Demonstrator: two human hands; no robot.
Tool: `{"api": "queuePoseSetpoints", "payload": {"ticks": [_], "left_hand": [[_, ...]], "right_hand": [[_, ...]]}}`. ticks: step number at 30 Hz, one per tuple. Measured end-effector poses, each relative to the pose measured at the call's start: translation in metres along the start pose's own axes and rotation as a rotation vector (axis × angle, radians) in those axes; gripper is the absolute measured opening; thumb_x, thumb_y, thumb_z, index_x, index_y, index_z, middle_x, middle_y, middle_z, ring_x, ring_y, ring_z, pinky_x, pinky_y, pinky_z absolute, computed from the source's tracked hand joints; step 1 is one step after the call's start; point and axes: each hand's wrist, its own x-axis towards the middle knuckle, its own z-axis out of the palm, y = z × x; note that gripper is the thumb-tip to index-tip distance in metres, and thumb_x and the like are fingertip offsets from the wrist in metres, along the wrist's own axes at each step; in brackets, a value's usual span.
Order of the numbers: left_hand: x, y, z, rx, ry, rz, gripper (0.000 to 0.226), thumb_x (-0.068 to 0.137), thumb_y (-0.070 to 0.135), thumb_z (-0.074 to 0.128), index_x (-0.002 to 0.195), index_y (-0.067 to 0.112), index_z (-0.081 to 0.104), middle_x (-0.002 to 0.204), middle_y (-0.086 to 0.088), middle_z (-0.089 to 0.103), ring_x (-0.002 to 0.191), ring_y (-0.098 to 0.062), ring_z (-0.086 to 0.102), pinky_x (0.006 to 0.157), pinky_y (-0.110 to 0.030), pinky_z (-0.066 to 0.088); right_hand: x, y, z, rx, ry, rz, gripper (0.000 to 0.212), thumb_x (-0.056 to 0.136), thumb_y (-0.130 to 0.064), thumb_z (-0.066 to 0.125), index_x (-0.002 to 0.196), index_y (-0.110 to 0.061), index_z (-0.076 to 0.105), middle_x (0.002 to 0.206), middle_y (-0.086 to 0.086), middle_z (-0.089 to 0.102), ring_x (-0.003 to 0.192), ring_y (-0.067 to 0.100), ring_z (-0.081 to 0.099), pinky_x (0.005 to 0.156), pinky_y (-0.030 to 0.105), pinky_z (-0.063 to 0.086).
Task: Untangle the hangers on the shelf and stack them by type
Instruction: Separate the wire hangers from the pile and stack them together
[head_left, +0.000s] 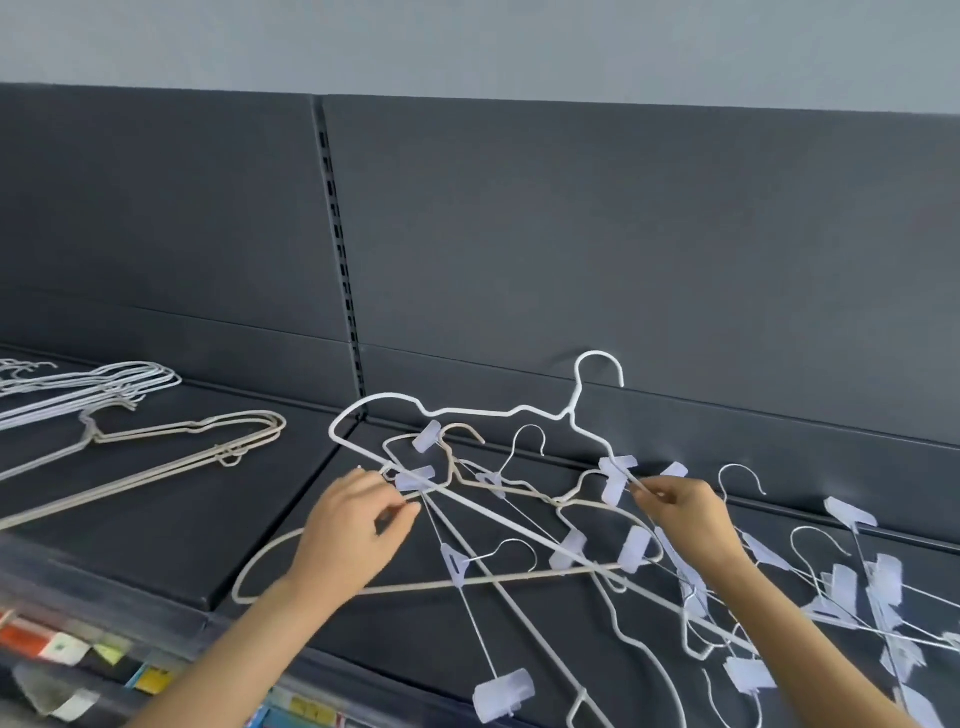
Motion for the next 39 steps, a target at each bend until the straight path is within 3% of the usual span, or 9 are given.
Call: {"api": "queuePoseSetpoints", "payload": {"ticks": [2, 4, 7, 12, 16, 20, 30, 36, 39], "left_hand": [[0.005, 0.01, -0.007, 0.076, -0.019, 0.095, 0.029, 0.076, 0.043, 0.05, 0.077, 0.019, 0.065, 0.075, 0.007, 0.059, 0.078, -0.004, 0.043, 0.071, -0.021, 0.044], [0.011, 0.016, -0.013, 0.224, -0.144, 0.109, 0.05, 0.075, 0.05, 0.055, 0.115, 0.022, 0.058, 0.115, 0.002, 0.058, 0.112, -0.008, 0.043, 0.095, -0.037, 0.043], [0.015, 0.015, -0.026, 0.384, -0.36, -0.032, 0.099, 0.073, 0.057, 0.063, 0.147, 0.02, 0.01, 0.156, 0.001, 0.006, 0.145, -0.016, 0.001, 0.115, -0.033, -0.003], [0.016, 0.003, -0.053, 0.48, -0.476, -0.137, 0.113, 0.07, 0.058, 0.066, 0.147, 0.017, -0.006, 0.157, 0.0, -0.005, 0.145, -0.016, -0.008, 0.115, -0.032, -0.009], [0.016, -0.017, -0.074, 0.442, -0.546, -0.174, 0.114, 0.067, 0.058, 0.069, 0.147, 0.018, -0.002, 0.152, 0.001, 0.01, 0.142, -0.019, 0.003, 0.117, -0.033, 0.0], [0.011, -0.062, -0.1, 0.372, -0.537, -0.189, 0.118, 0.061, 0.062, 0.07, 0.148, 0.02, 0.002, 0.146, 0.004, 0.017, 0.137, -0.017, 0.01, 0.115, -0.03, 0.009], [-0.024, -0.261, -0.204, 0.308, -0.434, -0.34, 0.109, 0.063, 0.065, 0.067, 0.147, 0.024, 0.01, 0.144, 0.007, 0.022, 0.137, -0.016, 0.012, 0.116, -0.032, 0.013], [-0.052, -0.355, -0.26, 0.327, -0.403, -0.463, 0.109, 0.061, 0.063, 0.067, 0.147, 0.026, 0.011, 0.143, 0.007, 0.022, 0.135, -0.015, 0.016, 0.116, -0.03, 0.017], [-0.06, -0.394, -0.277, 0.266, -0.367, -0.537, 0.119, 0.045, 0.075, 0.056, 0.146, 0.026, 0.018, 0.14, 0.007, 0.027, 0.132, -0.014, 0.02, 0.114, -0.028, 0.018]], "right_hand": [[-0.002, -0.004, 0.002, -0.022, -0.007, -0.018, 0.021, 0.089, -0.024, 0.054, 0.082, -0.01, 0.068, 0.059, 0.012, 0.06, 0.064, 0.025, 0.05, 0.065, 0.033, 0.042], [-0.003, -0.008, 0.005, -0.039, -0.02, -0.033, 0.023, 0.09, -0.023, 0.054, 0.077, -0.008, 0.066, 0.043, 0.002, 0.046, 0.054, 0.02, 0.04, 0.056, 0.03, 0.034], [-0.002, -0.014, 0.009, -0.04, -0.056, -0.072, 0.023, 0.09, -0.022, 0.055, 0.076, -0.008, 0.067, 0.042, -0.001, 0.039, 0.052, 0.018, 0.037, 0.056, 0.03, 0.032], [-0.005, -0.031, 0.019, -0.051, -0.143, -0.121, 0.02, 0.09, -0.025, 0.054, 0.082, -0.016, 0.07, 0.038, -0.007, 0.046, 0.049, 0.017, 0.036, 0.055, 0.03, 0.033], [-0.006, -0.057, 0.036, -0.087, -0.14, -0.163, 0.02, 0.09, -0.024, 0.054, 0.082, -0.016, 0.07, 0.072, 0.009, 0.068, 0.07, 0.028, 0.056, 0.069, 0.033, 0.044], [-0.003, -0.093, 0.068, -0.122, -0.114, -0.203, 0.017, 0.09, -0.025, 0.055, 0.083, -0.022, 0.07, 0.057, -0.005, 0.058, 0.058, 0.014, 0.05, 0.061, 0.03, 0.04], [0.005, -0.247, 0.258, -0.083, -0.201, -0.315, 0.028, 0.088, -0.023, 0.06, 0.063, -0.037, 0.06, 0.062, -0.01, 0.062, 0.066, 0.016, 0.055, 0.068, 0.033, 0.045], [0.007, -0.334, 0.357, -0.174, -0.288, -0.405, 0.017, 0.091, -0.027, 0.055, 0.087, -0.023, 0.071, 0.075, -0.006, 0.066, 0.075, 0.016, 0.058, 0.065, 0.028, 0.043], [0.01, -0.365, 0.396, -0.182, -0.315, -0.468, 0.018, 0.091, -0.02, 0.053, 0.092, -0.019, 0.071, 0.083, 0.002, 0.07, 0.078, 0.019, 0.062, 0.075, 0.031, 0.047]]}}
